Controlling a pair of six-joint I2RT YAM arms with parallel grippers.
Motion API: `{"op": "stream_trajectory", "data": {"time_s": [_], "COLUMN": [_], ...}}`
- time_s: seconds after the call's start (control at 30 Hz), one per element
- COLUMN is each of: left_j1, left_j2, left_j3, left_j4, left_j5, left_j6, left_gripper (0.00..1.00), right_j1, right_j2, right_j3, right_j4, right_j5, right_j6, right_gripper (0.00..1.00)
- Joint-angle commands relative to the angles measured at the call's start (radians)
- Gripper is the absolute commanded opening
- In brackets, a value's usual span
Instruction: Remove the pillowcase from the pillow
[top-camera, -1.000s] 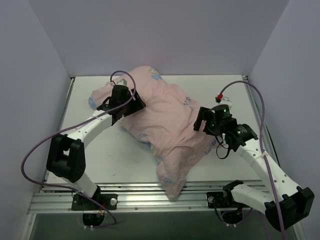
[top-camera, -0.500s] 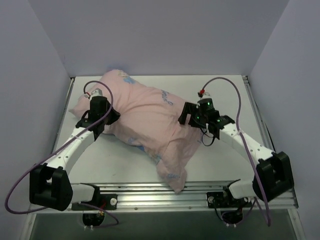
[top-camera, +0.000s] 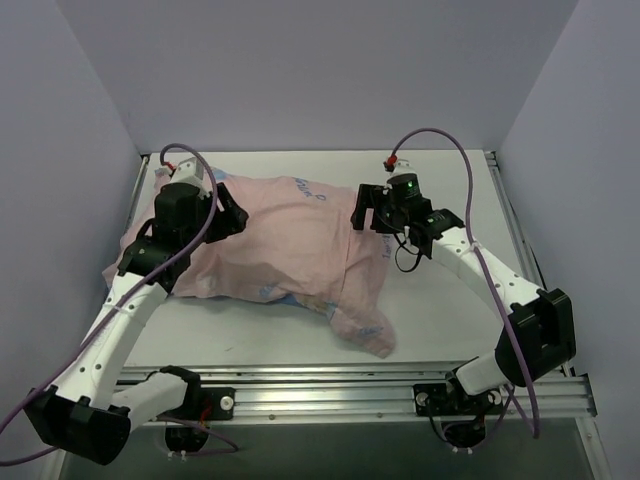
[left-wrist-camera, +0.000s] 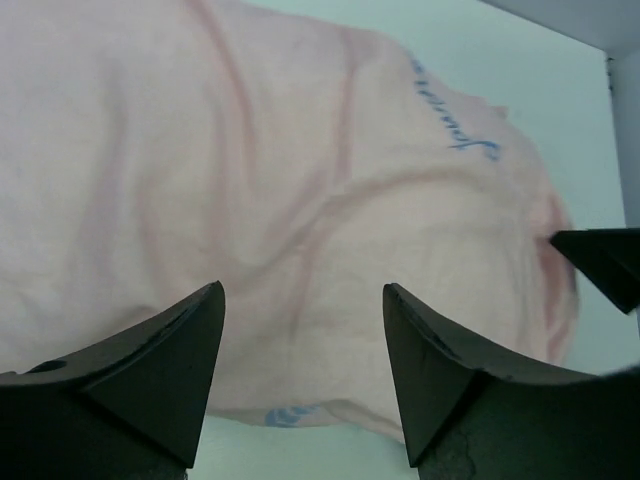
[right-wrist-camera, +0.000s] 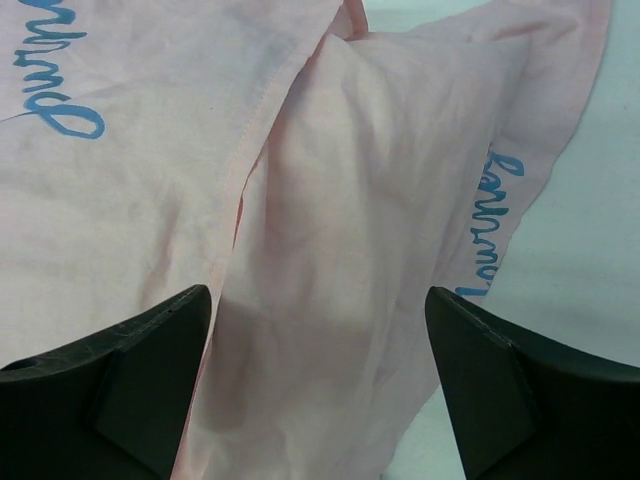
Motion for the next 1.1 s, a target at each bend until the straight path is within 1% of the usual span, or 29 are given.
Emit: {"op": "stream_trajectory", "data": {"time_s": [0.0,0.03,0.17,0.27,0.3,0.37,0.4,0.43,0.47,0.5,0.57,0.6,0.67,0.73,0.77,0.83,0.87,0.93,1.07], "left_j1": [-0.088,-0.145,-0.268,-0.329,-0.335,-0.345,-0.345,-0.345,-0.342,-0.331,-0.314,-0.290,-0.260,-0.210,-0.195,-0.158,-0.148,-0.119,-0.083], "left_j2": [0.008,0.022,0.130,0.262,0.284,0.347,0.362,0.382,0.414,0.424,0.436,0.431,0.404,0.378,0.352,0.326,0.301,0.281,0.227], "left_j3": [0.125,0.136,0.183,0.226,0.229,0.231,0.232,0.234,0.234,0.232,0.197,0.174,0.121,0.041,0.016,-0.042,-0.059,-0.094,-0.149], "left_j4": [0.006,0.023,0.062,0.105,0.123,0.180,0.191,0.189,0.180,0.159,0.142,0.142,0.155,0.169,0.174,0.172,0.168,0.152,0.142], "left_j5": [-0.003,-0.014,-0.072,-0.106,-0.113,-0.138,-0.152,-0.170,-0.200,-0.210,-0.216,-0.205,-0.187,-0.153,-0.143,-0.133,-0.132,-0.124,-0.119], "left_j6": [0.075,0.079,0.099,0.136,0.150,0.165,0.171,0.168,0.162,0.148,0.122,0.096,0.070,0.035,0.029,0.023,0.027,0.030,0.038], "left_gripper": [0.74,0.75,0.77,0.77,0.77,0.76,0.76,0.75,0.75,0.74,0.72,0.72,0.69,0.67,0.66,0.66,0.65,0.65,0.65], "right_j1": [0.017,0.019,0.020,0.022,0.022,0.023,0.022,0.022,0.020,0.011,-0.006,-0.020,-0.067,-0.116,-0.182,-0.251,-0.306,-0.336,-0.342], "right_j2": [-0.002,0.001,0.013,0.028,0.033,0.053,0.057,0.060,0.059,0.054,0.031,0.021,-0.015,-0.035,-0.054,-0.067,-0.067,-0.059,0.028], "right_j3": [0.047,0.050,0.045,0.022,0.010,-0.002,-0.013,-0.017,-0.025,-0.045,-0.073,-0.091,-0.149,-0.198,-0.249,-0.301,-0.348,-0.386,-0.439], "right_j4": [-0.045,-0.048,-0.044,-0.019,-0.013,0.007,0.012,0.019,0.019,0.019,0.012,0.005,-0.016,-0.033,-0.036,-0.025,-0.018,0.016,0.074], "right_j5": [0.030,0.035,0.038,0.038,0.038,0.032,0.035,0.038,0.041,0.074,0.114,0.133,0.203,0.224,0.210,0.164,0.106,0.053,-0.075], "right_j6": [-0.030,-0.029,-0.016,-0.010,-0.010,-0.006,-0.004,-0.001,-0.003,-0.004,-0.007,-0.007,-0.004,0.005,0.014,0.051,0.063,0.095,0.129], "right_gripper": [0.83,0.83,0.83,0.79,0.76,0.73,0.65,0.61,0.54,0.37,0.21,0.08,0.00,0.00,0.00,0.00,0.00,0.00,0.00]}}
